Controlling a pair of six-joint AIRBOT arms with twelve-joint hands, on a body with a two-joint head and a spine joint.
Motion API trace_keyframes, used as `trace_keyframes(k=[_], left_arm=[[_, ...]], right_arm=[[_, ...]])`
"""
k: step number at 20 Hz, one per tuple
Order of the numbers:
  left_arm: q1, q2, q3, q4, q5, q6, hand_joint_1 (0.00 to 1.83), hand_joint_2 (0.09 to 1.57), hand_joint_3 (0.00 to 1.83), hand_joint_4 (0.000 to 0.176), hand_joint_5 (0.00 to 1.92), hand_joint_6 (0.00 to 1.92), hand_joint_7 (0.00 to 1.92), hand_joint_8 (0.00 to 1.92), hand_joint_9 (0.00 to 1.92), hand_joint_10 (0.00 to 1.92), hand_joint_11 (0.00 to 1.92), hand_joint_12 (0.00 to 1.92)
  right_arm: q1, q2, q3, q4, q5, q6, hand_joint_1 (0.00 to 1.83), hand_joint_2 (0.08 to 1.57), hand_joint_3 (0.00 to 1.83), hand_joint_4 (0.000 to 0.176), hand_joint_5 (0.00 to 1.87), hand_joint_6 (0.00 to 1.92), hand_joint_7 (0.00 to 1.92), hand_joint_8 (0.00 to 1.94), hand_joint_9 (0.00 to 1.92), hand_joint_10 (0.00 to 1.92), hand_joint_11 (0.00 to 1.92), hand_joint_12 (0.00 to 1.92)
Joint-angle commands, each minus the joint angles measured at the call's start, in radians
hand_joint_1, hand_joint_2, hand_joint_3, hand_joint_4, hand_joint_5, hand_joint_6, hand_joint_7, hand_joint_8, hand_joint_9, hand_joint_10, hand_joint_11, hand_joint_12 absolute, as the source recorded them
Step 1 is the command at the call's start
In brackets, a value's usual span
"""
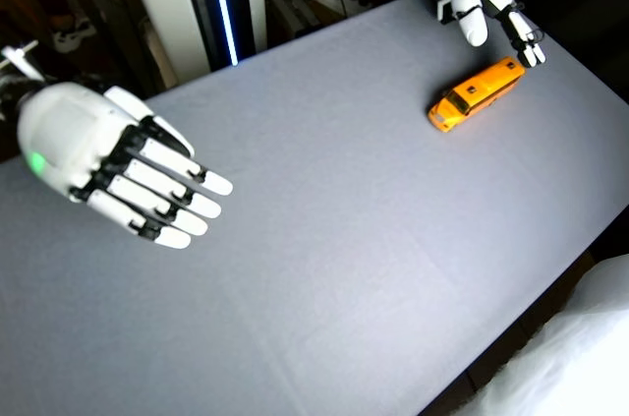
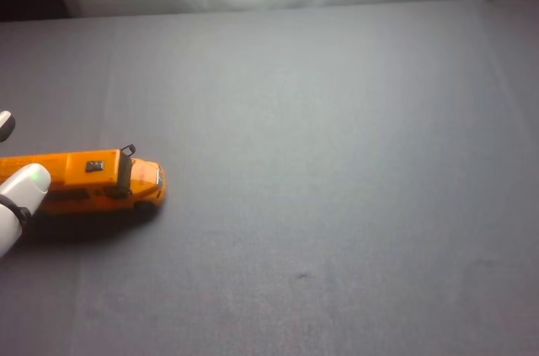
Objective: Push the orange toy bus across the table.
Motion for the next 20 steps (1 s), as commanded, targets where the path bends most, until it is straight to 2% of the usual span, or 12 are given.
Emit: trace_keyframes(k=[1, 4, 5, 7, 8, 9, 11, 12, 14, 17, 18, 20], left_arm=[[-0.005, -0.007, 0.004, 0.016, -0.112, -0.003, 0.00, 1.34, 0.00, 0.176, 0.22, 0.00, 0.08, 0.01, 0.08, 0.00, 0.00, 0.34], [-0.004, -0.020, 0.004, 0.011, -0.108, -0.003, 0.00, 1.33, 0.00, 0.176, 0.23, 0.00, 0.10, 0.00, 0.09, 0.01, 0.00, 0.39], [-0.005, -0.024, 0.004, 0.013, -0.107, -0.003, 0.00, 1.33, 0.00, 0.159, 0.24, 0.00, 0.11, 0.00, 0.10, 0.01, 0.00, 0.42], [-0.005, -0.032, 0.004, 0.016, -0.108, -0.003, 0.00, 1.34, 0.00, 0.152, 0.25, 0.00, 0.12, 0.01, 0.11, 0.01, 0.00, 0.43], [-0.006, -0.036, 0.004, 0.018, -0.109, -0.003, 0.00, 1.34, 0.00, 0.151, 0.25, 0.00, 0.12, 0.01, 0.11, 0.01, 0.00, 0.43], [-0.008, -0.042, 0.003, 0.018, -0.110, -0.004, 0.00, 1.33, 0.00, 0.154, 0.30, 0.00, 0.17, 0.00, 0.14, 0.00, 0.00, 0.55], [-0.010, -0.052, 0.003, 0.016, -0.112, -0.004, 0.00, 1.33, 0.00, 0.154, 0.30, 0.00, 0.17, 0.00, 0.15, 0.00, 0.00, 0.55], [-0.011, -0.056, 0.004, 0.015, -0.113, -0.005, 0.00, 1.34, 0.00, 0.160, 0.33, 0.01, 0.20, 0.01, 0.17, 0.01, 0.00, 0.57], [-0.019, -0.067, 0.004, 0.019, -0.115, -0.006, 0.00, 1.35, 0.00, 0.166, 0.35, 0.00, 0.20, 0.00, 0.19, 0.01, 0.00, 0.62], [-0.038, -0.076, 0.005, 0.044, -0.111, -0.005, 0.01, 1.35, 0.00, 0.130, 0.34, 0.00, 0.19, 0.00, 0.20, 0.00, 0.00, 0.63], [-0.047, -0.081, 0.007, 0.056, -0.105, -0.004, 0.04, 1.30, 0.00, 0.156, 0.37, 0.00, 0.20, 0.00, 0.19, 0.00, 0.00, 0.56], [-0.070, -0.092, 0.013, 0.082, -0.087, 0.005, 0.01, 1.30, 0.00, 0.151, 0.36, 0.00, 0.18, 0.00, 0.17, 0.00, 0.00, 0.52]], right_arm=[[0.011, -0.001, 0.002, 0.012, 0.119, 0.008, 0.83, 1.40, 0.00, 0.033, 0.60, 0.00, 0.48, 0.00, 0.38, 0.00, 0.04, 0.72], [0.010, -0.001, 0.001, 0.012, 0.119, 0.009, 0.82, 1.41, 0.00, 0.034, 0.60, 0.00, 0.48, 0.00, 0.38, 0.00, 0.05, 0.69], [0.010, -0.001, 0.001, 0.012, 0.119, 0.009, 0.82, 1.41, 0.00, 0.029, 0.61, 0.00, 0.48, 0.00, 0.37, 0.00, 0.04, 0.68], [0.010, -0.002, 0.000, 0.011, 0.119, 0.009, 0.82, 1.41, 0.00, 0.021, 0.62, 0.00, 0.49, 0.00, 0.38, 0.00, 0.05, 0.68], [0.010, -0.002, 0.000, 0.011, 0.119, 0.009, 0.82, 1.41, 0.00, 0.021, 0.62, 0.00, 0.49, 0.00, 0.38, 0.00, 0.05, 0.68], [0.010, -0.002, 0.000, 0.011, 0.119, 0.009, 0.82, 1.40, 0.00, 0.016, 0.62, 0.01, 0.50, 0.00, 0.39, 0.01, 0.07, 0.69], [0.010, -0.002, 0.000, 0.009, 0.119, 0.010, 0.83, 1.40, 0.00, 0.015, 0.62, 0.00, 0.50, 0.00, 0.39, 0.00, 0.07, 0.68], [0.010, -0.002, 0.000, 0.008, 0.119, 0.010, 0.82, 1.40, 0.00, 0.031, 0.63, 0.00, 0.50, 0.00, 0.38, 0.00, 0.05, 0.67], [0.009, -0.002, 0.000, 0.008, 0.119, 0.010, 0.82, 1.40, 0.00, 0.032, 0.63, 0.00, 0.50, 0.00, 0.37, 0.00, 0.04, 0.66], [0.008, -0.002, 0.000, 0.008, 0.119, 0.010, 0.84, 1.40, 0.00, 0.031, 0.64, 0.00, 0.51, 0.00, 0.38, 0.00, 0.06, 0.67], [0.008, -0.003, 0.000, 0.008, 0.119, 0.010, 0.83, 1.40, 0.00, 0.022, 0.64, 0.00, 0.51, 0.00, 0.39, 0.00, 0.06, 0.67], [0.008, -0.003, 0.000, 0.008, 0.119, 0.010, 0.80, 1.41, 0.00, 0.024, 0.63, 0.00, 0.51, 0.00, 0.38, 0.00, 0.06, 0.68]])
